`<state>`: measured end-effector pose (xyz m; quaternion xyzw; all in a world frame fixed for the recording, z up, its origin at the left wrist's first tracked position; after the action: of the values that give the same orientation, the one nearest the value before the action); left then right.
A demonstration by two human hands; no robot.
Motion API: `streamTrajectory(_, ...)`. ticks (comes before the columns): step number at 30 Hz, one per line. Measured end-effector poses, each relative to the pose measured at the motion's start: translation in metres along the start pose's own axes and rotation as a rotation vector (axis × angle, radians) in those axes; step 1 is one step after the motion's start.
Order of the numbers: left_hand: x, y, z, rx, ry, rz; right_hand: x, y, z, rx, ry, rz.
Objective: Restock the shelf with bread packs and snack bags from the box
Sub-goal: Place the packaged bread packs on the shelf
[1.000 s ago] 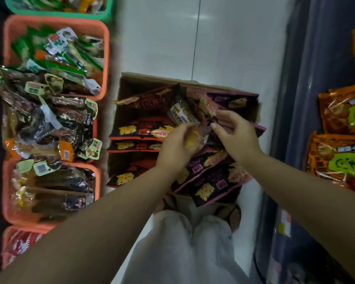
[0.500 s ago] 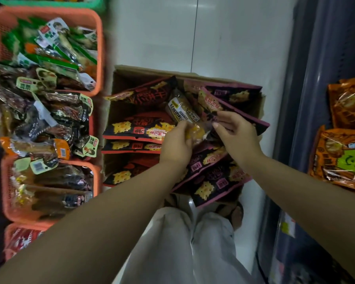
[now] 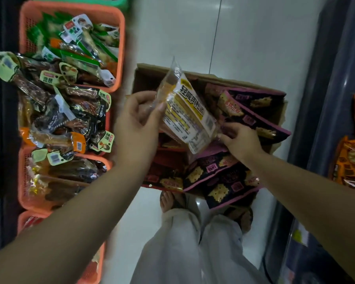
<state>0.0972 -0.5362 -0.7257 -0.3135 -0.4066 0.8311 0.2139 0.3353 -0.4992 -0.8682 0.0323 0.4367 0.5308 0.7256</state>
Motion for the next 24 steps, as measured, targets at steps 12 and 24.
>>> streamTrajectory(12,0.014,0.061,0.061,-0.014,-0.214,0.159,0.011,-0.014,-0.032,-0.297,-0.077,0.113)
streamTrajectory(24,-0.016,0.028,0.059,-0.041,-0.195,0.138,-0.049,0.042,0.026,-0.115,-0.266,0.418)
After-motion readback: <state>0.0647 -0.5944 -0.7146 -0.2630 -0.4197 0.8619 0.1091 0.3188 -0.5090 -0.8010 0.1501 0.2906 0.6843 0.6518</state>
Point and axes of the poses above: each hand's wrist, its own x-axis towards the middle knuckle, its own z-axis out of the back of the hand, y = z × x, the point moved 9 cm from there along x, towards the middle knuckle, and after that the axes turned 12 degrees about -y, right-handed, at the moved point
